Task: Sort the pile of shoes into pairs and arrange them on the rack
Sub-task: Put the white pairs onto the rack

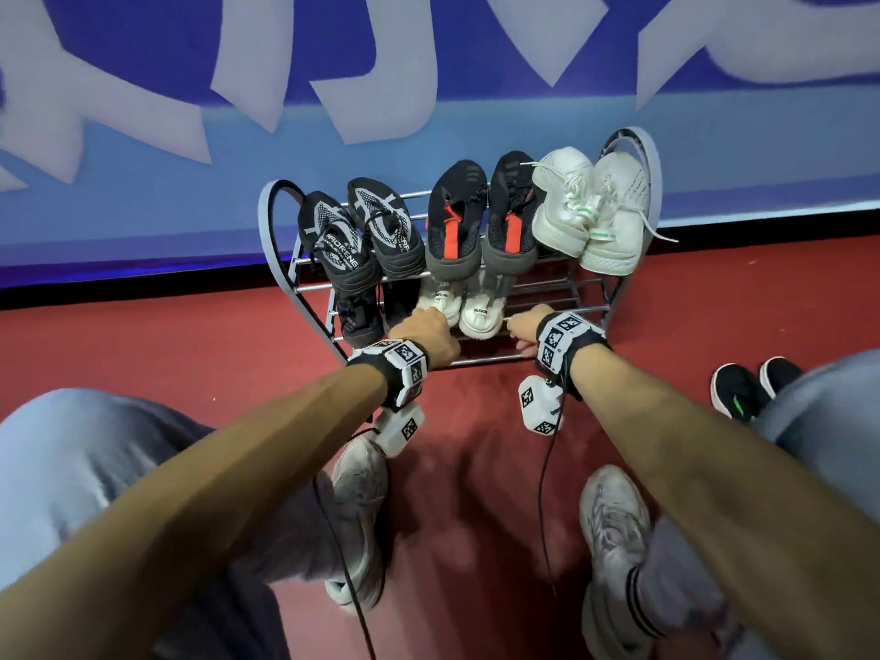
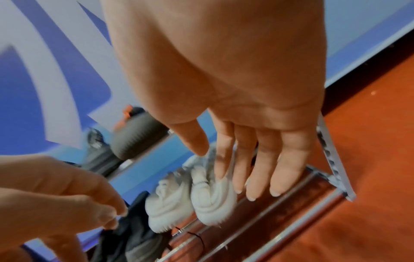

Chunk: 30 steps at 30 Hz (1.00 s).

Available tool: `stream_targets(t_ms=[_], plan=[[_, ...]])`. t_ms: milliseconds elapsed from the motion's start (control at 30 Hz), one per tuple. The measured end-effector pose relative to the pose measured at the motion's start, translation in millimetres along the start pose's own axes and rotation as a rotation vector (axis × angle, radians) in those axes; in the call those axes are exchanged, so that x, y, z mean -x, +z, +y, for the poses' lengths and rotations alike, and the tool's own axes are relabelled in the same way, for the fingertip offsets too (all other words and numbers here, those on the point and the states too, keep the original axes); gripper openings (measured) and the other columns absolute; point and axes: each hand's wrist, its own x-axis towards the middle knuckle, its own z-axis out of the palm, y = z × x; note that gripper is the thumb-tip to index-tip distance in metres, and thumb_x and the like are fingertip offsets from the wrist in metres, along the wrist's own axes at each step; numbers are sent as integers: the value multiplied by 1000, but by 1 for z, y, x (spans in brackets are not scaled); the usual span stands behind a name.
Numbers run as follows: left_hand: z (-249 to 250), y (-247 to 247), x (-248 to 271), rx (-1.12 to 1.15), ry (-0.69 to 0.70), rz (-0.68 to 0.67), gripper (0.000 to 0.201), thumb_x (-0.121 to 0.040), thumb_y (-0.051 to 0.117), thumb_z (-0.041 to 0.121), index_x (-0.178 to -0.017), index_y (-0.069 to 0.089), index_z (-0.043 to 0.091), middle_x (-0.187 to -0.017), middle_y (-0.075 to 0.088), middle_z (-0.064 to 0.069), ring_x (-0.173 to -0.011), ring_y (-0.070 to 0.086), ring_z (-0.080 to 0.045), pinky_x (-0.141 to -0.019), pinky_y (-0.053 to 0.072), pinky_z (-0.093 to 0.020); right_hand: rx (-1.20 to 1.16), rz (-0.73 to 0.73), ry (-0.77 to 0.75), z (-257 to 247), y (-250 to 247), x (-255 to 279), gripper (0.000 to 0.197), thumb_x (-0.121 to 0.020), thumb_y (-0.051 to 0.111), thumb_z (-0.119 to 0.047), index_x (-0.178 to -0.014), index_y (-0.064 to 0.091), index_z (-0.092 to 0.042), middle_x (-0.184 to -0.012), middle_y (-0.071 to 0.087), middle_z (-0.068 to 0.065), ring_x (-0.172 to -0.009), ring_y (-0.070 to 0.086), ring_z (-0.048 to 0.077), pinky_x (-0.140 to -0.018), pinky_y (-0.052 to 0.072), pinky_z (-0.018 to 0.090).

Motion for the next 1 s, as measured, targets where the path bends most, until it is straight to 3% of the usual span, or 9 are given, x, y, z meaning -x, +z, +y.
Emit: stream_targets(t_ms=[67, 167, 233, 400, 567, 667, 800, 900, 1000], plan=[[8, -21, 21, 23, 93, 63, 41, -87, 54, 34, -118, 61, 7, -122, 65, -16, -109, 65, -36, -90, 55, -39, -40, -50, -11, -12, -18, 34, 16, -99, 52, -16, -108, 61, -7, -79, 59, 7, -55, 56, 16, -51, 44, 23], [25, -59, 53, 157, 212, 150, 37, -82, 47, 42, -91, 62, 9, -99, 70, -17, -94, 67, -38, -77, 55, -37, -28, -23, -112, -31, -47, 79, 18, -97, 49, -15, -99, 66, -9, -80, 63, 7, -54, 52, 15, -45, 40, 18], [35, -84, 71, 291, 276, 220, 27, -85, 49, 36, -83, 60, 11, -87, 70, -14, -85, 67, -35, -72, 53, -36, -93, 44, -197, -36, -65, 105, 20, -93, 52, -18, -90, 70, -9, -84, 67, 5, -57, 57, 15, -46, 43, 17], [68, -128, 114, 870, 286, 386, 20, -84, 51, 29, -88, 67, 17, -79, 72, 0, -71, 68, -22, -74, 58, -43, -517, 241, -447, -41, -112, 169, 16, -92, 60, -24, -98, 69, -12, -84, 69, 2, -70, 61, 11, -57, 49, 23], [104, -174, 134, 1148, 344, 402, 19, -87, 52, 30, -91, 65, 17, -81, 69, 2, -72, 68, -21, -64, 51, -39, -687, 304, -521, -64, -144, 202, 10, -93, 60, -31, -94, 63, -21, -90, 69, 1, -76, 64, 12, -68, 53, 29], [98, -166, 123, 1208, 325, 427, 16, -88, 53, 31, -90, 65, 21, -82, 69, 4, -75, 68, -18, -67, 53, -37, -691, 332, -506, -62, -152, 206, 11, -93, 60, -30, -96, 63, -21, -91, 69, 2, -77, 65, 13, -68, 54, 30], [123, -162, 100, 1181, 366, 389, 25, -74, 50, 42, -86, 64, 23, -86, 71, 2, -82, 70, -21, -83, 59, -52, -663, 402, -440, -46, -159, 206, 8, -92, 61, -27, -95, 62, -20, -86, 65, 1, -72, 61, 12, -58, 51, 24], [158, -166, 101, 1139, 435, 350, 20, -81, 52, 38, -88, 63, 23, -88, 71, 3, -86, 71, -20, -86, 58, -47, -613, 501, -400, -25, -172, 207, 11, -91, 64, -29, -96, 62, -19, -86, 66, 2, -71, 61, 14, -60, 51, 25], [186, -146, 96, 1028, 476, 269, 17, -89, 52, 31, -92, 63, 17, -86, 70, 1, -87, 68, -23, -86, 55, -42, -508, 583, -333, 3, -189, 208, 12, -88, 65, -28, -95, 63, -18, -92, 67, 8, -77, 63, 20, -65, 54, 34]])
